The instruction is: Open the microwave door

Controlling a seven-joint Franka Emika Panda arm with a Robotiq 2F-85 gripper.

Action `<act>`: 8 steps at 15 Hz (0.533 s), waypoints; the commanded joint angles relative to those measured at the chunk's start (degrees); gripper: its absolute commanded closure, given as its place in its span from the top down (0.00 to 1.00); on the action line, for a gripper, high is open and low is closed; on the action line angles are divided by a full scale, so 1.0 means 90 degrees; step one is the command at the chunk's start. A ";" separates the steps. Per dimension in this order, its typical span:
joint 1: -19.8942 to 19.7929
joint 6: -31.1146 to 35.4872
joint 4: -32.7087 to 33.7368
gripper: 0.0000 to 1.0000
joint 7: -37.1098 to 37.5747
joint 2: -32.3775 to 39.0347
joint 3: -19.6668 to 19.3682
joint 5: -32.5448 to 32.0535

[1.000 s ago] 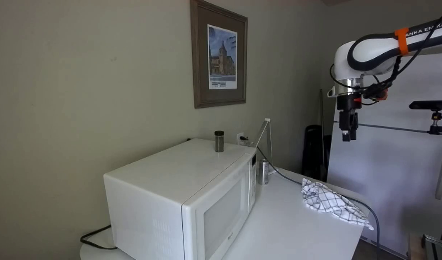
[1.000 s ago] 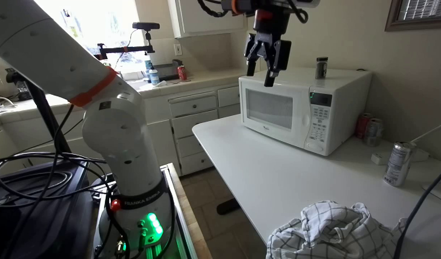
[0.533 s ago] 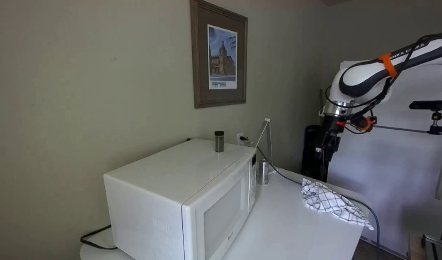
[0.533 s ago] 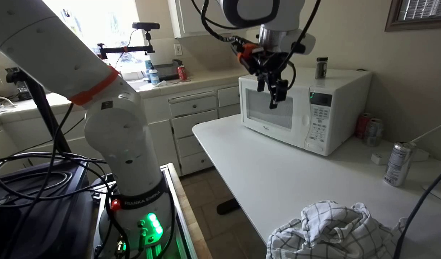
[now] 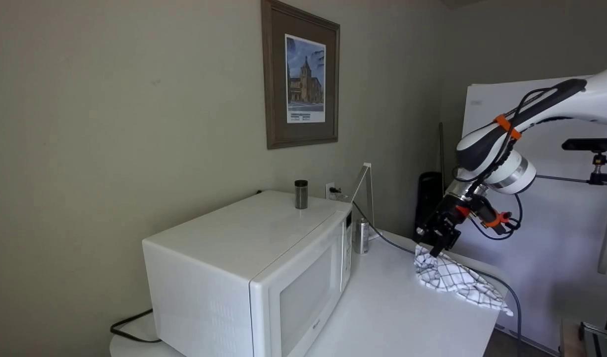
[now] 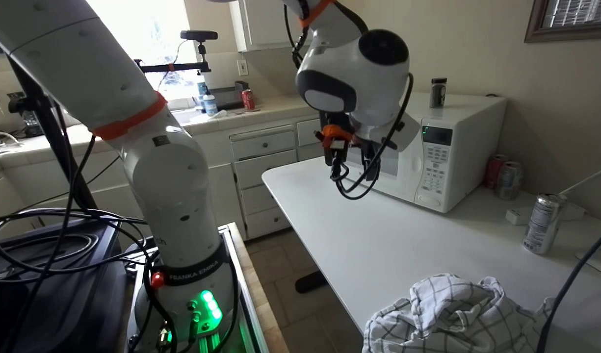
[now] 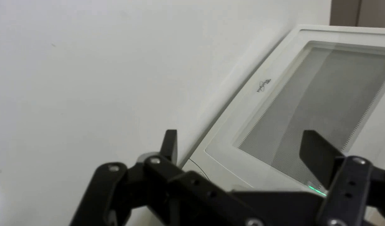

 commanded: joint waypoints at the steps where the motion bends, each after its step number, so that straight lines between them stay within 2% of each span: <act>1: 0.0465 -0.0785 0.0188 1.00 -0.1757 0.0440 -0.0979 0.1449; 3: 0.0499 -0.1696 0.0405 1.00 -0.2684 0.0876 -0.1458 0.1742; 4: -0.0267 -0.2326 0.0543 1.00 -0.3133 0.1295 -0.0886 0.1994; 7: -0.0896 -0.3362 0.0899 1.00 -0.3818 0.2173 -0.0595 0.2288; 8: -0.1092 -0.3500 0.1041 1.00 -0.3948 0.2502 -0.0425 0.2356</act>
